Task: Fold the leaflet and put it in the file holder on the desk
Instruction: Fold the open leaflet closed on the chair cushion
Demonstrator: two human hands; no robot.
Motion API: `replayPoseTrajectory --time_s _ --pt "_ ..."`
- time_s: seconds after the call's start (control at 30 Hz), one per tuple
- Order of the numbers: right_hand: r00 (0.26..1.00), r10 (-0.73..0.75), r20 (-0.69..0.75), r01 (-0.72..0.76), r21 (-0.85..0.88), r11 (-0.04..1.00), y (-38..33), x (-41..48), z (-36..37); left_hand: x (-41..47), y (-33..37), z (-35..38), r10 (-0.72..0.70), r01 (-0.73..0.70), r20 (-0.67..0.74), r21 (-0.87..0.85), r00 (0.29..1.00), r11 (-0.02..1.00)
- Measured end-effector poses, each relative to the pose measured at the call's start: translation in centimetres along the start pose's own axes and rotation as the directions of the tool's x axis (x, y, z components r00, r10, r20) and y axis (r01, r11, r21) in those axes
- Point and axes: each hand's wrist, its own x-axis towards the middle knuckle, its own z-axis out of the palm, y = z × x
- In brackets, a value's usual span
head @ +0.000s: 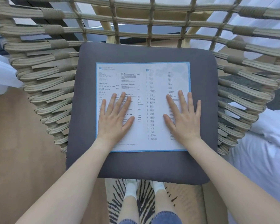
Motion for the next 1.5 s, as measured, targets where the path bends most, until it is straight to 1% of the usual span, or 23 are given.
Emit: replayPoseTrajectory --time_s 0.1,0.23,0.43,0.6,0.7,0.8,0.87,0.93,1.0,1.1,1.2,1.27,1.37,1.5 --pt "0.999 0.033 -0.035 -0.033 0.025 0.999 -0.3 -0.7 0.5 0.2 -0.4 0.2 0.036 -0.035 -0.007 0.007 0.999 0.999" --pt "0.997 0.067 -0.038 -0.065 0.035 0.997 -0.9 -1.3 0.7 0.4 -0.8 0.1 0.078 -0.078 -0.001 0.017 0.997 0.997" --pt "0.997 0.061 -0.046 -0.059 0.053 0.997 -0.9 -1.3 0.8 0.3 -0.7 0.1 0.073 -0.073 -0.003 0.014 0.997 0.997" --pt "0.997 0.027 -0.066 -0.023 0.066 0.998 -0.4 -1.1 0.8 -0.1 -0.3 0.3 0.053 -0.053 -0.015 0.002 0.998 0.999" --pt "0.998 0.036 -0.045 -0.034 0.046 0.998 -0.4 -1.1 0.8 -0.1 -0.4 0.5 0.045 -0.045 0.0 0.017 0.999 0.999" --pt "0.999 0.039 -0.002 -0.039 0.043 0.998 -0.6 -1.1 0.4 -0.2 -0.2 -0.2 0.024 -0.025 0.047 0.02 0.999 1.0" --pt "0.999 0.036 0.035 -0.038 0.053 0.998 -0.5 -1.1 -0.5 -0.1 0.2 -1.4 0.012 -0.011 0.094 -0.006 0.996 1.0" --pt "0.997 0.052 0.057 -0.056 0.054 0.997 -0.5 -1.4 -1.7 -0.1 0.6 -3.0 -0.001 0.008 0.11 -0.066 0.994 0.998" --pt "0.994 0.098 0.054 -0.101 0.057 0.993 -0.2 -2.0 -3.1 -0.5 0.8 -4.6 -0.048 0.057 0.076 -0.119 0.996 0.991" --pt "0.987 0.148 0.065 -0.152 0.065 0.986 0.6 -4.0 -4.4 -2.6 0.7 -6.0 -0.203 0.206 0.036 -0.18 0.979 0.962" --pt "0.975 0.203 0.094 -0.211 0.084 0.974 2.0 -6.4 -4.4 -4.7 0.5 -6.1 -0.397 0.406 0.086 -0.236 0.914 0.883" --pt "0.967 0.229 0.116 -0.239 0.09 0.967 2.7 -7.4 -4.0 -5.5 0.5 -5.8 -0.472 0.486 0.117 -0.251 0.874 0.837" --pt "0.965 0.221 0.142 -0.235 0.09 0.968 3.3 -8.1 -2.9 -5.5 0.6 -5.3 -0.502 0.511 0.104 -0.264 0.858 0.818" --pt "0.963 0.214 0.166 -0.234 0.109 0.966 3.3 -8.1 -1.5 -5.0 0.6 -4.8 -0.524 0.509 0.038 -0.31 0.851 0.803"
